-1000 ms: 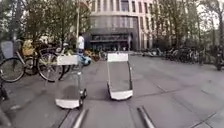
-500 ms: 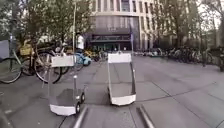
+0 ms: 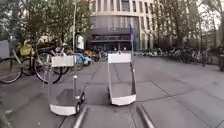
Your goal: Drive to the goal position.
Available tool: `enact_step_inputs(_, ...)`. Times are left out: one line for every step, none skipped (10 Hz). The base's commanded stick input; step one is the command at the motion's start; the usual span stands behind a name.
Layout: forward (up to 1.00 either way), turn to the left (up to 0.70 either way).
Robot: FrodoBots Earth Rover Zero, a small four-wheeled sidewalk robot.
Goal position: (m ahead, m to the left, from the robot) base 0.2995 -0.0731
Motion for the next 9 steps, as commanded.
enact_step_inputs(0.45, 0.0)
enact_step_inputs(0.45, 0.0)
enact_step_inputs(0.45, 0.0)
enact_step_inputs(0.45, 0.0)
enact_step_inputs(0.45, 0.0)
enact_step_inputs(0.45, 0.0)
enact_step_inputs(0.45, 0.0)
enact_step_inputs(0.45, 0.0)
enact_step_inputs(0.45, 0.0)
